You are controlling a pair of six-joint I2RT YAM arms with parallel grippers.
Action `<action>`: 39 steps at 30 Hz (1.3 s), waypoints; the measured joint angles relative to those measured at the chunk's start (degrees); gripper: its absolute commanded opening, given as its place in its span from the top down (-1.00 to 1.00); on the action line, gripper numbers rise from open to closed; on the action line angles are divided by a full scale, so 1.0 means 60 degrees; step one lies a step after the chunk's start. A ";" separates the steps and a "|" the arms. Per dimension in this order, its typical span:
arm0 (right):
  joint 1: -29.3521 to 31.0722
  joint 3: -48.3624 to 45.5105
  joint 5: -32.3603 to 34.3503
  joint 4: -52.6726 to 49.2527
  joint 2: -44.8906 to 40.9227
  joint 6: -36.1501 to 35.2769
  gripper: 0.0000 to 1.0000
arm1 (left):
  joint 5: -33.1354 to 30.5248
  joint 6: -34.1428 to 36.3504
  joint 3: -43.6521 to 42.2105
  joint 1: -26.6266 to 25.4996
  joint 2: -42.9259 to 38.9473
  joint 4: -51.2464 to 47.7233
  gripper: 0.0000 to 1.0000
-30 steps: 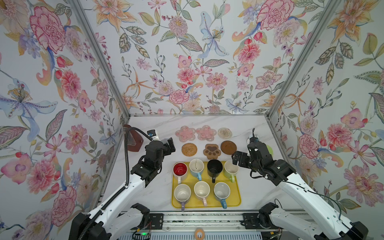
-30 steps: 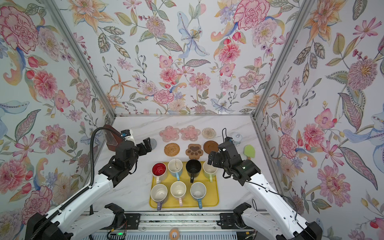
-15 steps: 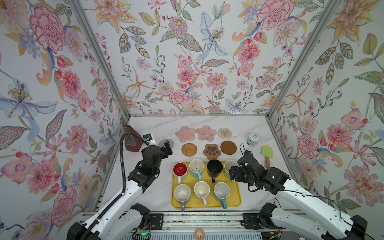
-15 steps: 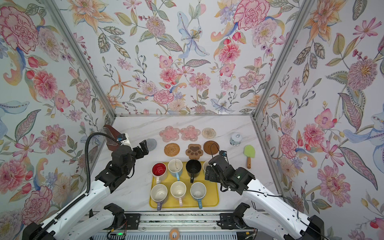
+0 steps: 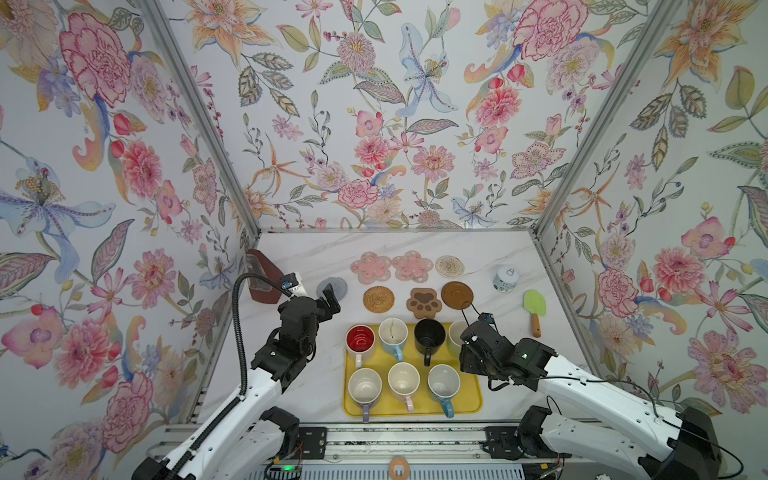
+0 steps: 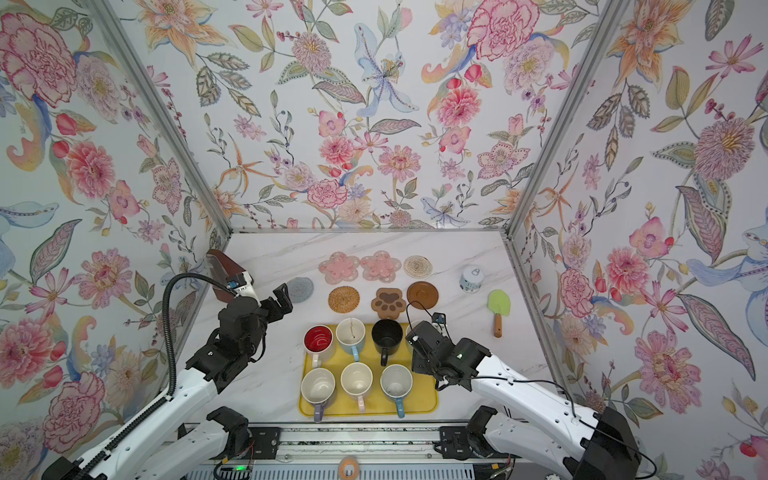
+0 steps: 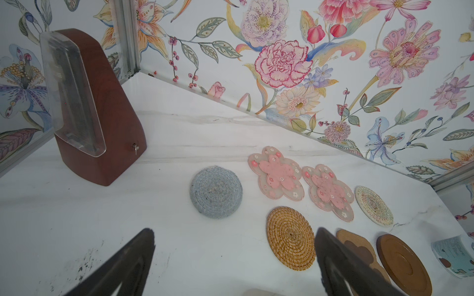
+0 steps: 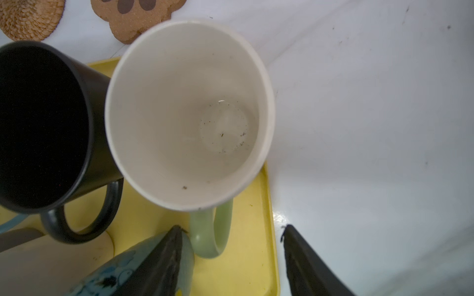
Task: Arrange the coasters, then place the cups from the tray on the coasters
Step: 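Lower the open right gripper onto the green-handled cream mug and grasp it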
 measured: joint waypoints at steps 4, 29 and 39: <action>0.0029 -0.0091 0.0146 0.0357 0.0317 -0.0036 -0.05 | -0.0007 -0.0131 -0.0222 0.0004 -0.0273 -0.0076 -0.98; 0.0058 -0.0251 0.0484 0.1475 0.1596 -0.0612 0.60 | 0.0004 -0.0390 -0.0532 0.0193 -0.0630 -0.0525 -0.98; 0.0066 -0.0251 0.0455 0.1392 0.1464 -0.1020 0.99 | 0.0004 -0.0459 -0.0645 0.0219 -0.0772 -0.0594 -0.98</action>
